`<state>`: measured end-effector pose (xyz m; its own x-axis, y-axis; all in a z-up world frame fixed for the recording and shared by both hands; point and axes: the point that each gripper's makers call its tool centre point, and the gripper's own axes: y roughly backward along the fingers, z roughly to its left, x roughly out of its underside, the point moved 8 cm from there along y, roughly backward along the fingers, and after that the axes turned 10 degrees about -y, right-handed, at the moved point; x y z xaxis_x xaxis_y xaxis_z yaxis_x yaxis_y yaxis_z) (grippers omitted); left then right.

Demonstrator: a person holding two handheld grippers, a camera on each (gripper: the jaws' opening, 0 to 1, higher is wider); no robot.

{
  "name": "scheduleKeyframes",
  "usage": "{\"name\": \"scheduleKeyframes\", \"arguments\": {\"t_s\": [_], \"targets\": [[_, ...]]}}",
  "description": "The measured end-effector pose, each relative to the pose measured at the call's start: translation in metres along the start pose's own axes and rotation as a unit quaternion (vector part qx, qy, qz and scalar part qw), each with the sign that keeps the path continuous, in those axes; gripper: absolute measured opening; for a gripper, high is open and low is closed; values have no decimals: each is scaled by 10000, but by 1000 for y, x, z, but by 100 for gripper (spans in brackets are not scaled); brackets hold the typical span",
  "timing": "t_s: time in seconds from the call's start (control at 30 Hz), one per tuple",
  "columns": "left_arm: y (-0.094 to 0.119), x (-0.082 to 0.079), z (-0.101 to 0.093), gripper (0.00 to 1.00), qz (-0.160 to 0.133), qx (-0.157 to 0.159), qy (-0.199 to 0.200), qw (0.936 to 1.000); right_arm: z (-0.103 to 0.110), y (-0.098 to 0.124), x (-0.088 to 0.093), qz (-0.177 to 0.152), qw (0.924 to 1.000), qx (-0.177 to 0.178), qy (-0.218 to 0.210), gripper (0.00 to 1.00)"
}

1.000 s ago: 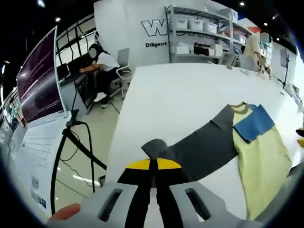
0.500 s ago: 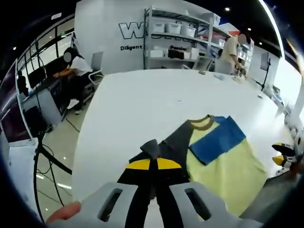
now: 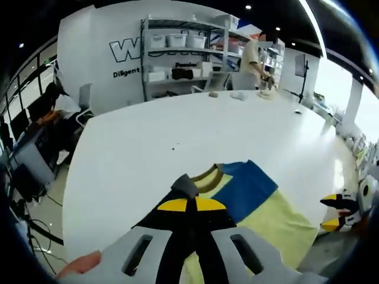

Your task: Fold the garment on the visible template until the final outline fits inside the template.

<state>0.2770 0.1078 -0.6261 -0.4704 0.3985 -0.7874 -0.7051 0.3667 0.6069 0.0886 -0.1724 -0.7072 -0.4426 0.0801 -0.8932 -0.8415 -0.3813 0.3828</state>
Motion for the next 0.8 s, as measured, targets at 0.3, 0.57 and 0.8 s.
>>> {"name": "scheduleKeyframes", "arguments": {"t_s": [0.3,0.57,0.8], "targets": [[-51,-47,-64,0,-38,680,-500,9964,-2,1,-1,-25,10000,10,-73,38],[-79,-61,-99,0,-22,1004,-698,9925,-2,1,-1,-41,9999,22,-123,37],[-105,-53,-127,0,121,1235,-761,9893,-3,1,0,-40,9998,16,-170,37]]}}
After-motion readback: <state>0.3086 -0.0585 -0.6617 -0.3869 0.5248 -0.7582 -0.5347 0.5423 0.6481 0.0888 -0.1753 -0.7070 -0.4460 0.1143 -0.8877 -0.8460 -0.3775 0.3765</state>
